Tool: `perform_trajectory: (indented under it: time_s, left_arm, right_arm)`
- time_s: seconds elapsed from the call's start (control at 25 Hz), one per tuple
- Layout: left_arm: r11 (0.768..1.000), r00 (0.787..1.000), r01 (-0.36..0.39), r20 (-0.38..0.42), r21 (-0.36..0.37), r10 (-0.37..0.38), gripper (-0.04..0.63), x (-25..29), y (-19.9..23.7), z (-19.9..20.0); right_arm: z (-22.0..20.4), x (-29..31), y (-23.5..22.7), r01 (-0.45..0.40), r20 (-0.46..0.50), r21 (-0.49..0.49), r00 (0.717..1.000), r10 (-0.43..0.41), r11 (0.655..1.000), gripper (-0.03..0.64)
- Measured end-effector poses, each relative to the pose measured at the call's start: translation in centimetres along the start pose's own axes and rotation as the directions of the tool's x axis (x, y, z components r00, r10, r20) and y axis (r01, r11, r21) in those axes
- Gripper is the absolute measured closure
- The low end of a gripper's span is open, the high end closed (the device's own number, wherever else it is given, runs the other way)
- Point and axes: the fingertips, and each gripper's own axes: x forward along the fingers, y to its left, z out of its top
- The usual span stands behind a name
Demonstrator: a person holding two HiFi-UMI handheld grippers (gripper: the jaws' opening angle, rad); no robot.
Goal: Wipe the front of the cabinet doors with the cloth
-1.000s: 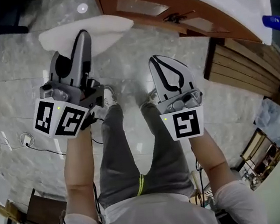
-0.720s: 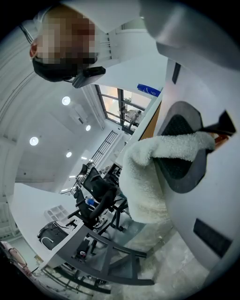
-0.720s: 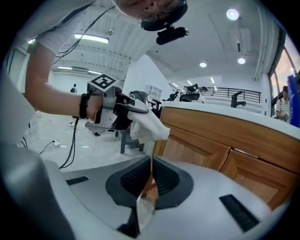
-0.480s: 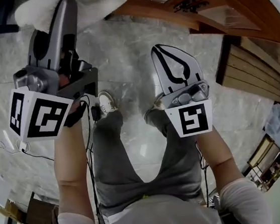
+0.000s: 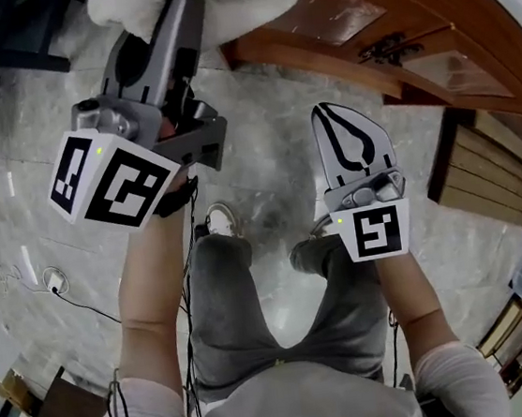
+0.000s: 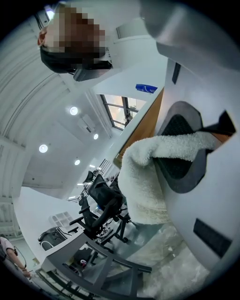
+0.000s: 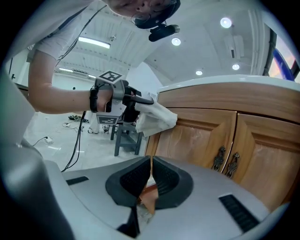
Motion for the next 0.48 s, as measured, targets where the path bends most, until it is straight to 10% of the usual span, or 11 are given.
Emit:
perform_trajectory:
  time_s: [0.48]
  left_arm:
    - [0.994,0.991,0.095,0.103,-0.053,-0.089,0.537,1.1,1.6,-1.0]
  right_arm:
    - [-3.0,4.0,-0.6,-0.004,0.11,-0.044,0.994,0.009,0.999,0.575]
